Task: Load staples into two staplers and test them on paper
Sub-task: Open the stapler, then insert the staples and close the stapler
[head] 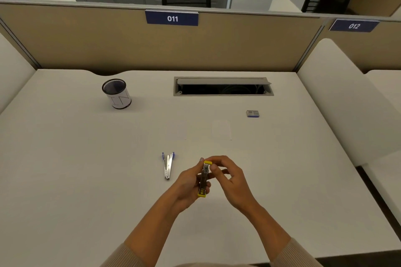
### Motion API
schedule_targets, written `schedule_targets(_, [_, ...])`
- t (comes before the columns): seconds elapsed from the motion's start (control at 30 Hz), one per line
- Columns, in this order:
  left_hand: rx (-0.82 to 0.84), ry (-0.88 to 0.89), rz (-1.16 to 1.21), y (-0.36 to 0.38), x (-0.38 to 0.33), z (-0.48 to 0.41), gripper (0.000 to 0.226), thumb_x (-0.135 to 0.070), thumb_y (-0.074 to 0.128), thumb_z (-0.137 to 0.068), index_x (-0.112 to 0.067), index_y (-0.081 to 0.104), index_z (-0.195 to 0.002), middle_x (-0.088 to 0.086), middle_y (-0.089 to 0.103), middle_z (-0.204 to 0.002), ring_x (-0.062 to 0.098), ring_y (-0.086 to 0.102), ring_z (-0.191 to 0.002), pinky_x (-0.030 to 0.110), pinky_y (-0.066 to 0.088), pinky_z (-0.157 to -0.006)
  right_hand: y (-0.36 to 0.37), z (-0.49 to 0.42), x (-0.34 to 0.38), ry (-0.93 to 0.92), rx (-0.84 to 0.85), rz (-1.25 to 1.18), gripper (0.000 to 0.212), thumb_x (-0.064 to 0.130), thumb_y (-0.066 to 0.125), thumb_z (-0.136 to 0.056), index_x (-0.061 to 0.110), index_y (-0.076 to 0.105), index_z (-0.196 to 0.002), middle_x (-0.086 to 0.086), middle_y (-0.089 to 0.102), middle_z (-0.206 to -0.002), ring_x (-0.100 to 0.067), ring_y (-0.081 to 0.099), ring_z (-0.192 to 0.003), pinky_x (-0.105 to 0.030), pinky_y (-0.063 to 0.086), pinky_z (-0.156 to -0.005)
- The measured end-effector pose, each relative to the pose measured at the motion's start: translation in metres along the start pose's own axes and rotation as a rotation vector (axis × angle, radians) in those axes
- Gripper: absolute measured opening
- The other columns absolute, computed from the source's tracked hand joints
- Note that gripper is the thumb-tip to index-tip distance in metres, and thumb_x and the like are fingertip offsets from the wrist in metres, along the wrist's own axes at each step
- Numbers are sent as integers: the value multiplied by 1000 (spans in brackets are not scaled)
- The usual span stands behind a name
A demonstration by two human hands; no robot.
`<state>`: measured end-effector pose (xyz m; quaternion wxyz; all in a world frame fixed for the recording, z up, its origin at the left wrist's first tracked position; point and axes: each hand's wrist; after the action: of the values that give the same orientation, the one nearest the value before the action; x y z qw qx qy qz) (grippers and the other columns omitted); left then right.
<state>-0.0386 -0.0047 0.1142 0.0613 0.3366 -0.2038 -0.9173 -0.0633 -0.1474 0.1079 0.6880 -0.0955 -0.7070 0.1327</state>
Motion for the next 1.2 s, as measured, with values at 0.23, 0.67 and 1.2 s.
schedule_targets(0.23, [60,-95,231,-4,2,0,31,-22,48,-101,3,60,-115,13,61,-84,16,56,-64,26,51,-54,-8,9,-8,-70,173,169,27,39,48,-101,38,55,-128,19,59,-128,-9,54,-123,-21,42,-96])
schedule_targets(0.67, [80,-177,290,7,14,-2,34,-17,59,-94,1,58,-123,21,68,-104,32,71,-95,31,56,-51,-13,26,-23,-168,162,297,69,54,78,-71,46,45,-131,23,52,-129,-4,55,-114,-23,45,-96])
schedule_targets(1.2, [-157,-14,-804,10,24,-49,48,-52,37,-99,-15,47,-128,5,68,-111,19,64,-95,32,47,-85,-33,-11,-79,441,-161,-109,37,60,60,-84,32,64,-108,10,68,-104,-9,64,-99,-29,54,-88])
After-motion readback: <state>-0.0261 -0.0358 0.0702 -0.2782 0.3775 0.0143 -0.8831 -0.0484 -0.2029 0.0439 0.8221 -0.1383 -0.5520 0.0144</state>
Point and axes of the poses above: each hand's wrist, its own z-axis away from the middle knuckle, its own y-axis out of the palm, x = y × z
